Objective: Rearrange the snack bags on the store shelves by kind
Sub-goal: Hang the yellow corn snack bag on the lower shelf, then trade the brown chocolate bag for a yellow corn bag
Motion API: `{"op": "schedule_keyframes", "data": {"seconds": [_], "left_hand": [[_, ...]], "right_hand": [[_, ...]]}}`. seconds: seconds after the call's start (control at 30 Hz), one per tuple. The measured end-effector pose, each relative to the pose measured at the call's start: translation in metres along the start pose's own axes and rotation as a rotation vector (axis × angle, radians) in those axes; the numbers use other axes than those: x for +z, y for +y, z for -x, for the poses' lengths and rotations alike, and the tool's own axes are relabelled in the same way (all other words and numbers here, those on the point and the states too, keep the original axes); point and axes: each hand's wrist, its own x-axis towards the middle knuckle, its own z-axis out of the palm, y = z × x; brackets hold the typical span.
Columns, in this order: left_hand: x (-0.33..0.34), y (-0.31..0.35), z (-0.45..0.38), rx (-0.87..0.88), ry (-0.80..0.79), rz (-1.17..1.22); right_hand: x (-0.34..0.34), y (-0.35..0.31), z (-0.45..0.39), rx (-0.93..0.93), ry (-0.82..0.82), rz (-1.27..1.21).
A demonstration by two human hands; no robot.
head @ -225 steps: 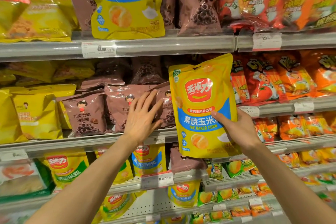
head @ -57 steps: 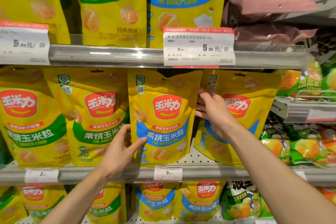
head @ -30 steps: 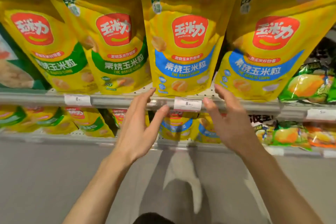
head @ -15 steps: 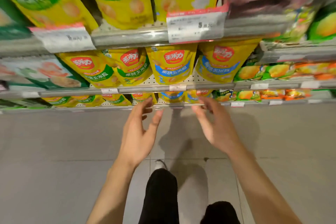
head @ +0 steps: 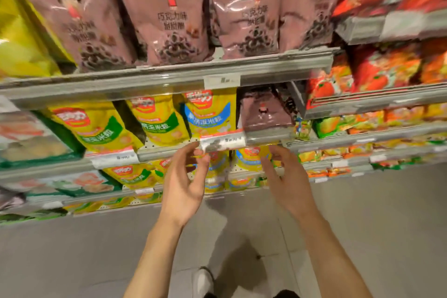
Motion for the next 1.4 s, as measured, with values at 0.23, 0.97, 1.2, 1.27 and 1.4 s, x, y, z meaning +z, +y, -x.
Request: {"op": "schedule_keyframes", "data": {"seconds": [0.23,0.97,1.2,1.27,1.4], "left_hand": [[0.095,0.032,-0.041,-0.114,-0.007,0.046],[0.226,0.018,-0.176,-0.432,-0.01,-0.263],[0.229,0.021,-0.198,-0.601,-0.1,0.033],[0.231,0.017,-0.2,-0.625,-0.139,0.094],[0.233,-0.004,-0.204,-0.643,-0.078,0.225]], "right_hand": [[-0.067,0.054,-0.075,0.029,-0.01,0.088],[-0.009,0.084,-0.224,0.248,-0.418,0.113],[0.0,0.087,-0.233,0.416,-0.345,0.01],[0.002,0.085,-0.232,0.409,-0.33,0.013],[0.004,0.078,-0.235,0.397,-0.33,0.006]]}}
